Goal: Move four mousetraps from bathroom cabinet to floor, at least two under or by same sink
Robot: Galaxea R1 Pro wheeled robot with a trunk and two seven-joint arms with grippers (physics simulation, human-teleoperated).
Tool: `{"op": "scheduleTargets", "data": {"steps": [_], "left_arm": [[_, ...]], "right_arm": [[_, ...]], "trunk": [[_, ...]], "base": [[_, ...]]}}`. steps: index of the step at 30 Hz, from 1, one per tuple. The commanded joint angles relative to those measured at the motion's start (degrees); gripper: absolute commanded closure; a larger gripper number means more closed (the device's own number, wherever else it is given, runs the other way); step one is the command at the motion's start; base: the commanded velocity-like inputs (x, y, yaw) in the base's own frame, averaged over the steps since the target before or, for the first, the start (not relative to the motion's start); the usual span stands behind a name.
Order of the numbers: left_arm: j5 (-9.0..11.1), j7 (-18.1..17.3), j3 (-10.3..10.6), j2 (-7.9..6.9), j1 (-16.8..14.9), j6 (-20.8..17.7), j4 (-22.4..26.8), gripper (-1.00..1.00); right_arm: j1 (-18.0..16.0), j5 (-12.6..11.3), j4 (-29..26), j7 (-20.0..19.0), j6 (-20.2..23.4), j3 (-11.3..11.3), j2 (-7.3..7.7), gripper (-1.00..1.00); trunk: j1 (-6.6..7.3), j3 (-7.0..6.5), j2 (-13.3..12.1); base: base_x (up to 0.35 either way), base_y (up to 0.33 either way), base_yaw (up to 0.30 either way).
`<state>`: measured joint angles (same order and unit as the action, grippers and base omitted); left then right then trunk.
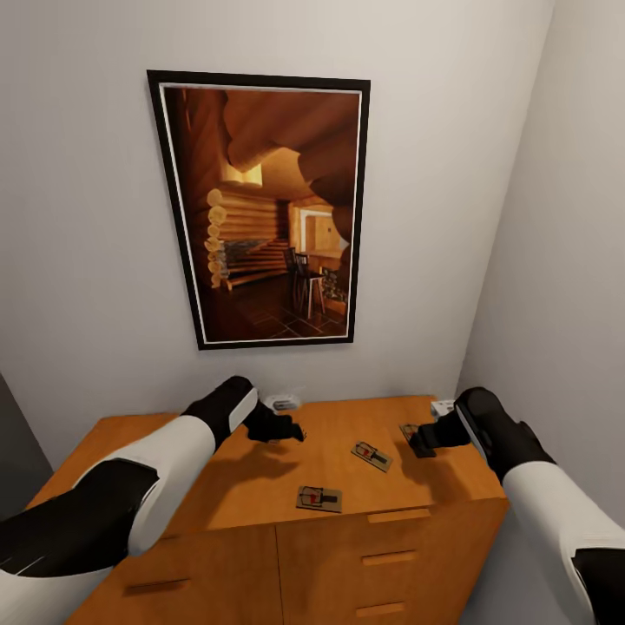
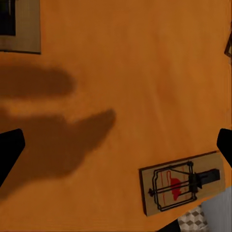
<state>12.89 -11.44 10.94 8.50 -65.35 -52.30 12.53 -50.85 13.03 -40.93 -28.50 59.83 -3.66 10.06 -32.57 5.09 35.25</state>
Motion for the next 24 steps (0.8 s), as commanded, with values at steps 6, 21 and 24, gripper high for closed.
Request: {"op": "scheduleTargets", "data": {"steps": [6, 21, 24], "left_arm": [[-1.9, 1.9, 0.4, -1.77, 1.9, -2.1, 2.0, -1.00], [-4.7, 3.1, 0.2, -3.21, 2.7, -7.4, 23.0, -1.00], [-4.7, 3.2, 0.2, -3.22, 2.7, -7.4, 23.0, -1.00]], "right_arm": [[0.0, 0.7, -2.0, 0.0, 0.2, 0.1, 0.01, 1.00], [-7.1, 1.8, -15.5, 2.6, 0.2, 0.1, -0.73, 1.00], [-8.1, 1.8, -11.9, 3.1, 0.2, 0.1, -0.74, 1.00]], "trunk": [[-0.02, 0.11, 0.1], [-0.02, 0.11, 0.1], [-0.02, 0.11, 0.1]], "base": [[0.000, 0.000, 0.000], [0.000, 0.000, 0.000], [0.000, 0.000, 0.000]]}}
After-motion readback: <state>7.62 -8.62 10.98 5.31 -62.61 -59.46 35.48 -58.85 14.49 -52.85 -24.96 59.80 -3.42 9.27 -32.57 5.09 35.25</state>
